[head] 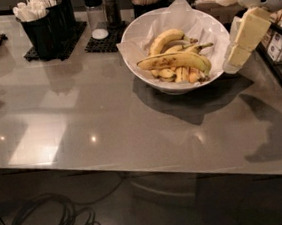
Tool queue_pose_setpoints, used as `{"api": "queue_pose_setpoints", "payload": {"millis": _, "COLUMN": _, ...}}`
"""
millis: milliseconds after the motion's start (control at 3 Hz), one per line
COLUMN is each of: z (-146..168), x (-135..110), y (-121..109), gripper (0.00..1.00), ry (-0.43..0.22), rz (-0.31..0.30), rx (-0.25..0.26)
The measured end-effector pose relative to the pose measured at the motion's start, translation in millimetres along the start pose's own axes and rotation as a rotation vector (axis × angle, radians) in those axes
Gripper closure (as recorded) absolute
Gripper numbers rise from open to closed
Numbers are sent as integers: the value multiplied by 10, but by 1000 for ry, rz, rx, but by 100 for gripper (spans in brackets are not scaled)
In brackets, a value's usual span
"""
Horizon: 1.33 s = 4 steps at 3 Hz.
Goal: Pick banana from white bowl
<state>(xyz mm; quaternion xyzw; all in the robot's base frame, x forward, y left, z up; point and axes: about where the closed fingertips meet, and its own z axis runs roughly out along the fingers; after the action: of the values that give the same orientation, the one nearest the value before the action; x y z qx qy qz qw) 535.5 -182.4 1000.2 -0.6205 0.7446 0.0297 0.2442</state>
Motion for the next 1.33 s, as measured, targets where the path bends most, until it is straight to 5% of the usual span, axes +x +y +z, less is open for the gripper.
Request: {"api": "queue_pose_setpoints", "payload": {"millis": 1333, "z": 636, "x": -23, "y": -380, "gripper": 0, "ry": -86, "rz": 45, "rx": -61}}
